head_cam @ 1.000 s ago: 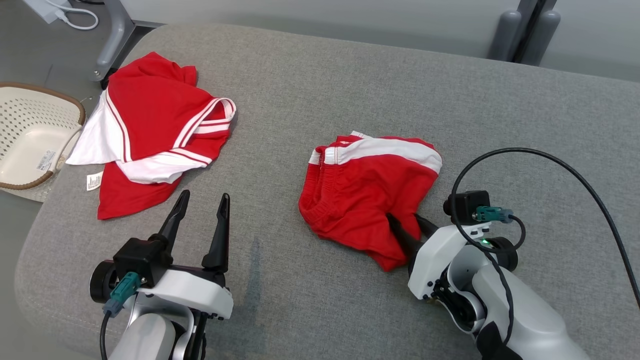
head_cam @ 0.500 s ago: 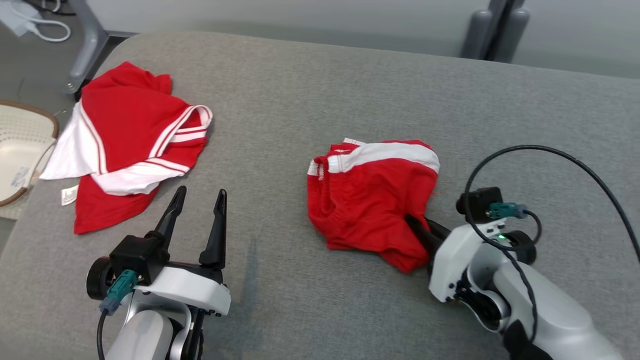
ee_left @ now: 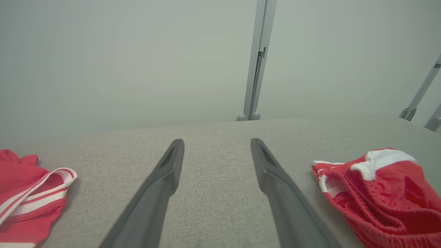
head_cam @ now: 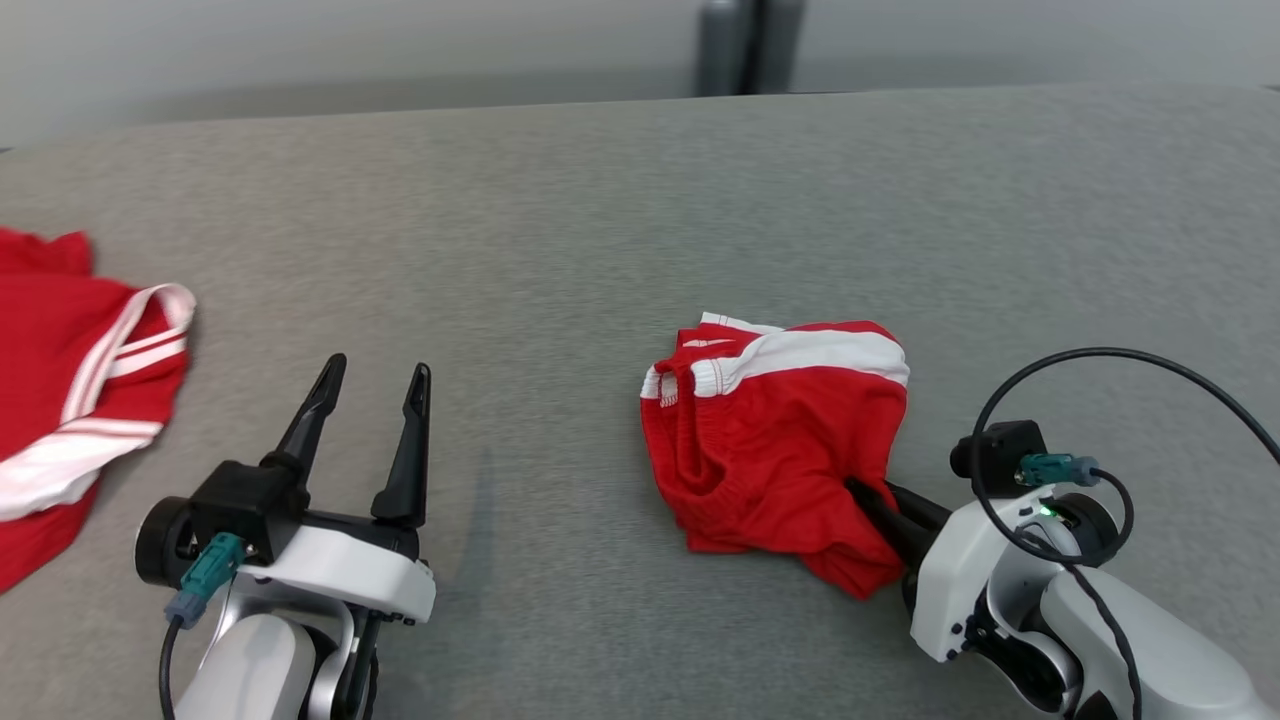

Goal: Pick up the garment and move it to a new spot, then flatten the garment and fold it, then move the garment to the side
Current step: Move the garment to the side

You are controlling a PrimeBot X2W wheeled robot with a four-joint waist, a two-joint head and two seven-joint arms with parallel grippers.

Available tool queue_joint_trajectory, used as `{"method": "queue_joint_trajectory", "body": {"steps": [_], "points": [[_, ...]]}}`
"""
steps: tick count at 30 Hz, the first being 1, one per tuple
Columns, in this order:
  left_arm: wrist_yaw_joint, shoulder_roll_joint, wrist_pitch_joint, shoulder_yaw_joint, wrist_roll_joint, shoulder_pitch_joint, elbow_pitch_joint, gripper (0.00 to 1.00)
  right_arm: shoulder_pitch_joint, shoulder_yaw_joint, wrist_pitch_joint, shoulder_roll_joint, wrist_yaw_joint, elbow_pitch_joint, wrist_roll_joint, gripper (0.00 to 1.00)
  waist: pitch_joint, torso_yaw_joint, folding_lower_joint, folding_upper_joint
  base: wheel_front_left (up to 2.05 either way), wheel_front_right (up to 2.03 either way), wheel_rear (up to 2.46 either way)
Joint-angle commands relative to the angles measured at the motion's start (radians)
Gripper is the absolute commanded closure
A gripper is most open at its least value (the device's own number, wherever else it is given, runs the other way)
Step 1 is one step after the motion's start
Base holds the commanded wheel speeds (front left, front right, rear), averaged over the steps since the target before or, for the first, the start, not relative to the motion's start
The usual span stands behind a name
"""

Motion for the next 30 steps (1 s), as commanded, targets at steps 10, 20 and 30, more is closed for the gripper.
{"method": "queue_joint_trajectory", "body": {"steps": [10,20,30], "points": [[0.012,0.071,0.059,0.012,0.026,-0.042,-0.079,0.0,-0.067,0.112,0.009,-0.098,-0.003,-0.104,0.001,1.0,0.096,-0.289,0.0,0.0,0.0,0.0,0.0],[0.005,0.127,0.121,0.002,0.058,-0.103,-0.161,0.0,-0.265,0.21,-0.055,-0.214,-0.003,-0.064,-0.047,1.0,0.212,-0.382,0.0,0.0,0.0,0.0,0.0],[-0.002,0.185,0.181,-0.003,0.092,-0.169,-0.228,0.0,-0.474,0.159,-0.124,-0.38,-0.003,0.105,-0.122,1.0,0.334,-0.385,0.0,0.0,0.0,0.0,0.0]]}}
